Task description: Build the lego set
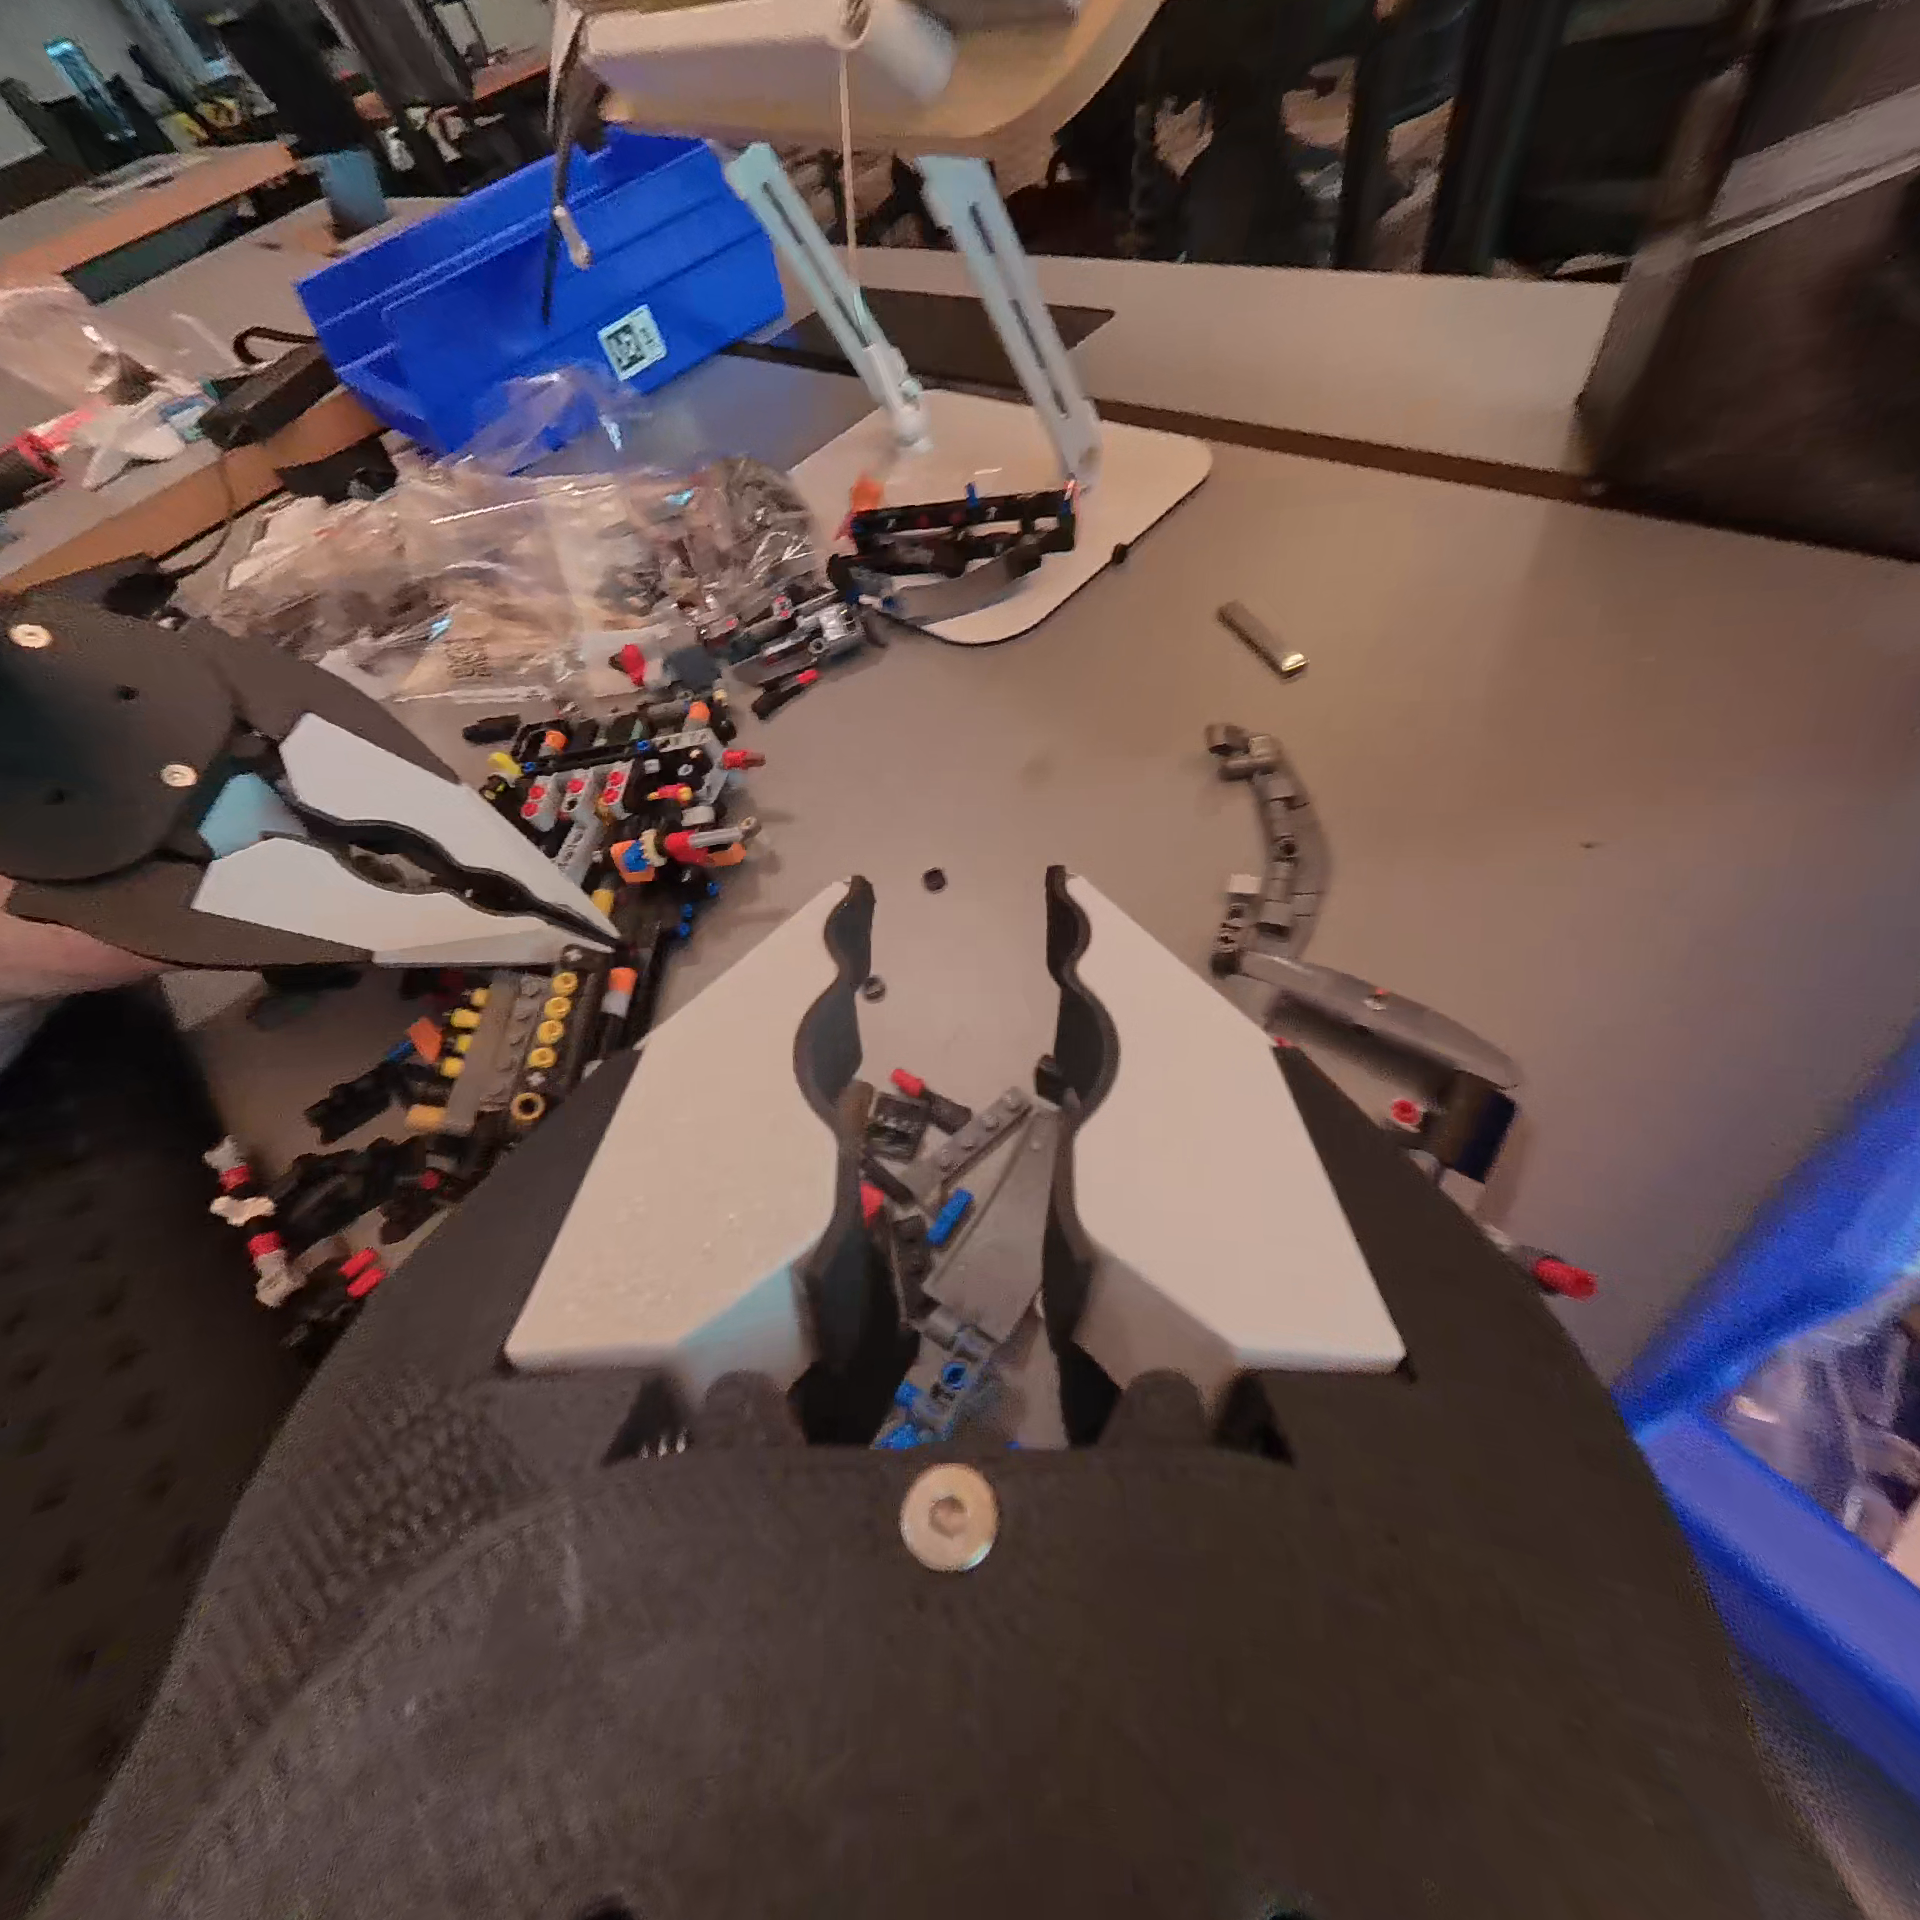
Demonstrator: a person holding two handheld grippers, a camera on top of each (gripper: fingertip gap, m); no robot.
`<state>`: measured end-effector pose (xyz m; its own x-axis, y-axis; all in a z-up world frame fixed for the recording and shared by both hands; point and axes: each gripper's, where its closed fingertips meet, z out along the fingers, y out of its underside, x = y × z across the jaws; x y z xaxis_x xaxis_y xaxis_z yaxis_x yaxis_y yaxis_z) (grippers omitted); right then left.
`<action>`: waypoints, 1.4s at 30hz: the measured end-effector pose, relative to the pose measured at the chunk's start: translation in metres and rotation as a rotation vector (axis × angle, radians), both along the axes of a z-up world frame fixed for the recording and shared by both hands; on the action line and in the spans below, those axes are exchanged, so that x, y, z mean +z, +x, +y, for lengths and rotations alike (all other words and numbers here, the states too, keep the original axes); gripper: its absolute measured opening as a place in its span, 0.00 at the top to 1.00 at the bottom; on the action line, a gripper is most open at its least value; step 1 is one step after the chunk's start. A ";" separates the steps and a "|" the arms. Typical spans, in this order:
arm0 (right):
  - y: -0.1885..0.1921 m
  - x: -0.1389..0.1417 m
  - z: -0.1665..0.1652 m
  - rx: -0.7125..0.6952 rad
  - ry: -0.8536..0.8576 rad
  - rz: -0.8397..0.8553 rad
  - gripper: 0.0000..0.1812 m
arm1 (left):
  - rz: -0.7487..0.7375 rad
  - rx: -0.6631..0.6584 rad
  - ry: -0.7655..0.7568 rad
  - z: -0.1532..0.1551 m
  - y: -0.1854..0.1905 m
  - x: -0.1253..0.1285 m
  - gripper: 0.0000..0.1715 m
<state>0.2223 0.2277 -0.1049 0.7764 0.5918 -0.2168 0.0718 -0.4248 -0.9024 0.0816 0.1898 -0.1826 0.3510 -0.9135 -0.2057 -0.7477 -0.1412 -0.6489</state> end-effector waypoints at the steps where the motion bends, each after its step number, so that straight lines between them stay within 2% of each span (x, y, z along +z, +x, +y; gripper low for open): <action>1: 0.003 0.000 0.002 -0.009 0.001 -0.005 0.82 | -0.016 -0.005 -0.006 0.000 0.000 0.003 1.00; 7: 0.002 -0.009 0.012 -0.004 0.004 -0.090 0.79 | -0.063 -0.018 0.025 0.015 -0.014 0.028 1.00; 11: -0.012 0.004 0.024 -0.019 0.091 -0.131 0.80 | -0.102 -0.032 0.033 0.026 -0.022 0.040 1.00; 15: -0.032 0.008 0.087 -0.025 0.045 -0.181 0.78 | -0.119 -0.046 0.087 0.034 -0.023 0.048 1.00; 17: -0.039 0.006 0.126 -0.043 0.012 -0.177 0.81 | -0.142 -0.055 0.100 0.033 -0.021 0.048 1.00; 19: -0.046 -0.011 0.162 -0.051 -0.067 -0.181 0.84 | -0.129 -0.072 0.090 0.027 -0.019 0.044 1.00; 21: -0.046 -0.037 0.192 -0.064 -0.178 -0.194 0.81 | -0.117 -0.066 0.132 0.028 -0.020 0.049 1.00; 23: -0.048 -0.058 0.215 -0.059 -0.246 -0.204 0.79 | -0.196 -0.089 0.118 0.019 -0.010 0.059 1.00; 27: -0.061 -0.074 0.253 -0.030 -0.271 -0.272 0.78 | -0.252 -0.118 0.087 0.005 0.002 0.063 1.00; 30: -0.069 -0.090 0.269 -0.009 -0.308 -0.327 0.82 | -0.253 -0.118 0.068 0.003 0.000 0.060 1.00; 35: -0.068 -0.091 0.273 0.022 -0.332 -0.302 0.99 | -0.314 -0.110 0.040 0.002 -0.001 0.070 1.00; 42: -0.075 -0.091 0.257 0.088 -0.359 -0.296 1.00 | -0.319 -0.096 0.053 0.003 0.000 0.073 1.00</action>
<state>0.1472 0.4849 -0.1962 0.7862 0.5858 -0.1968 0.3534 -0.6874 -0.6346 0.0820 0.1929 -0.1097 0.3188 -0.9362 -0.1478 -0.5140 -0.0397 -0.8569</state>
